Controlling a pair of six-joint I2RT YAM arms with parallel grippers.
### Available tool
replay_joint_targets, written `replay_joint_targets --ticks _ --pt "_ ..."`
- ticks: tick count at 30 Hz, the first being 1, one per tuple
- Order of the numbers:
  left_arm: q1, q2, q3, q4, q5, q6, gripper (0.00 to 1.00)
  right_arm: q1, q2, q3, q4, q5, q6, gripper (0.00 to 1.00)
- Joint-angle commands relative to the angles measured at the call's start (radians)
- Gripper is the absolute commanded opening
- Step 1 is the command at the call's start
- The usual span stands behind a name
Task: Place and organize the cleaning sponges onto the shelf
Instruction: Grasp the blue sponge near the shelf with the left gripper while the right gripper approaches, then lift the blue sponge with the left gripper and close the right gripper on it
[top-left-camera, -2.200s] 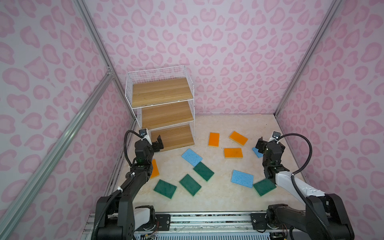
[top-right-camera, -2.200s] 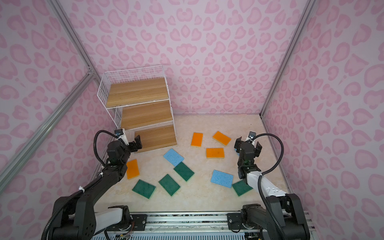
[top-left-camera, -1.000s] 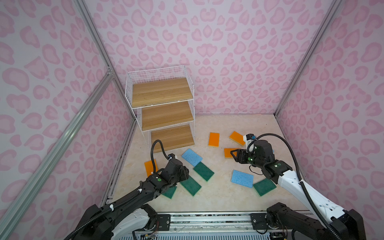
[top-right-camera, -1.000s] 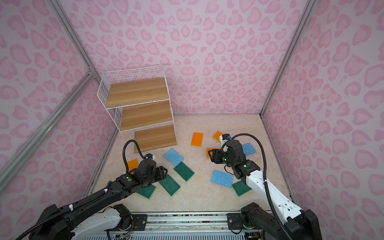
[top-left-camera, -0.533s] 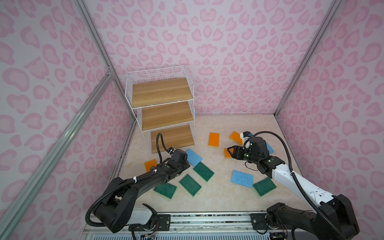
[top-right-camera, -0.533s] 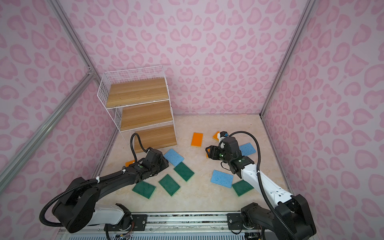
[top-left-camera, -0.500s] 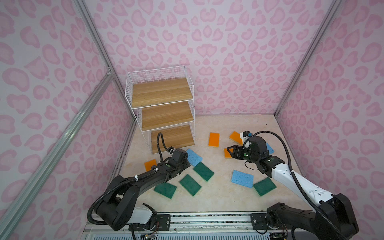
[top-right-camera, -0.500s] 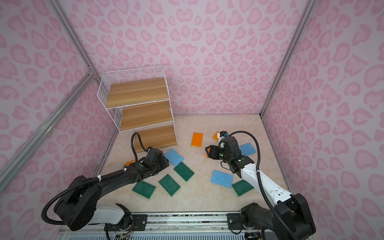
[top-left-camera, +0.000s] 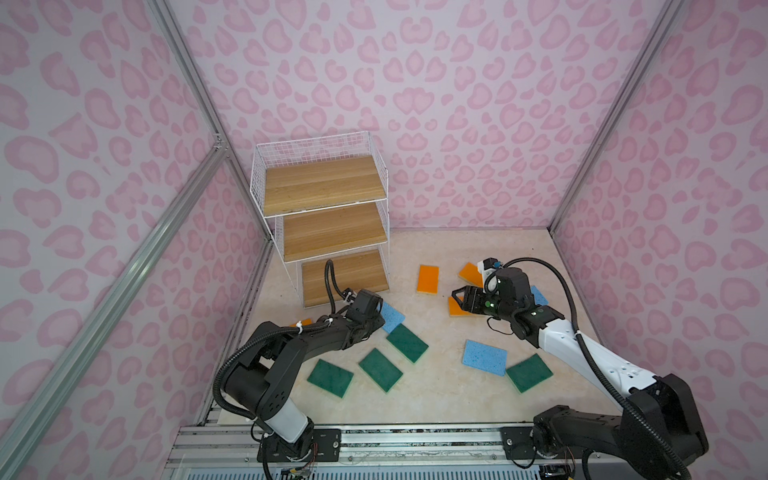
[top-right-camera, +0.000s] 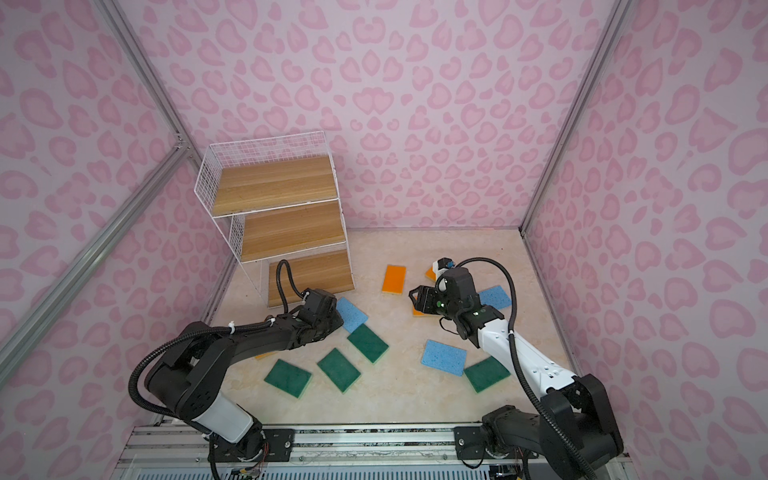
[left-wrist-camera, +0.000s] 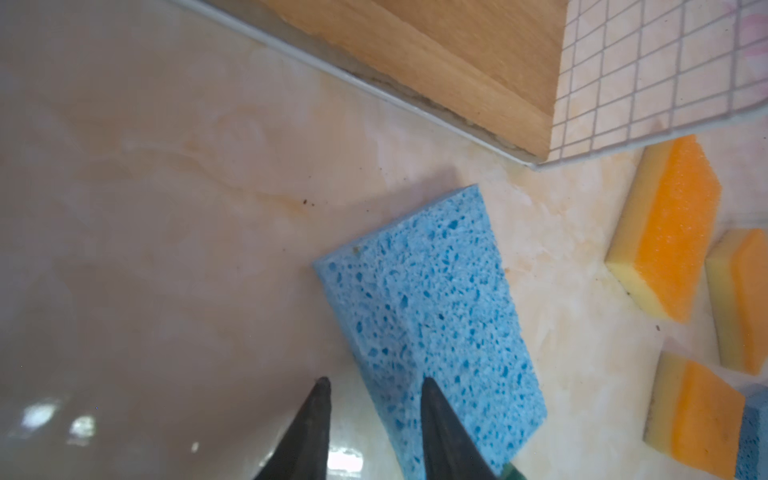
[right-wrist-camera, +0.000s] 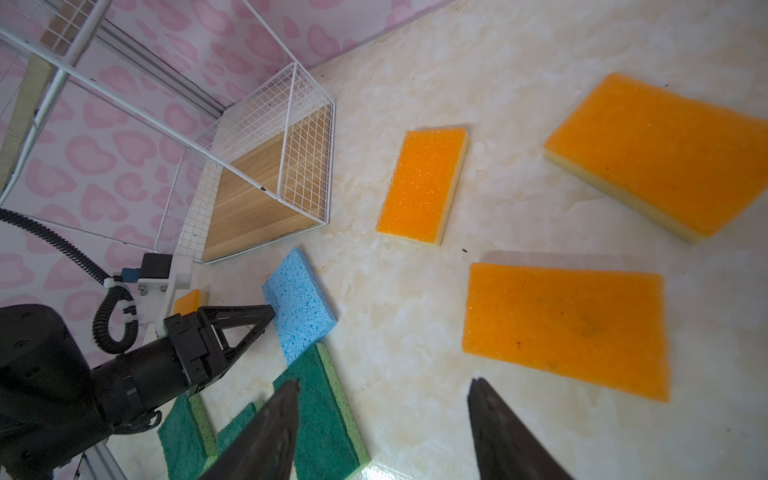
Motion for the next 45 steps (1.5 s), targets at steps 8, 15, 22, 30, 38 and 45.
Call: replay_joint_targets --ticks 8,15,22,30,38,45 --pt "0.007 0.065 0.038 0.045 -0.029 0.012 0.1 0.0 0.023 -0.001 0.041 -0.034 0.005 0.67" --pt "0.007 0.038 0.051 0.017 -0.031 0.042 0.04 0.009 0.017 -0.015 0.064 -0.039 0.015 0.68" --pt "0.007 -0.131 0.066 -0.074 -0.019 0.118 0.04 0.027 -0.009 -0.004 0.051 -0.059 0.027 0.67" --pt "0.007 -0.346 0.135 -0.241 0.06 0.188 0.04 0.133 -0.034 0.014 0.117 -0.137 0.084 0.55" --pt "0.01 -0.47 0.253 -0.346 0.142 0.225 0.04 0.239 0.004 0.073 0.217 -0.191 0.167 0.54" --pt "0.013 -0.484 0.343 -0.383 0.185 0.237 0.04 0.274 0.074 0.133 0.31 -0.227 0.239 0.5"
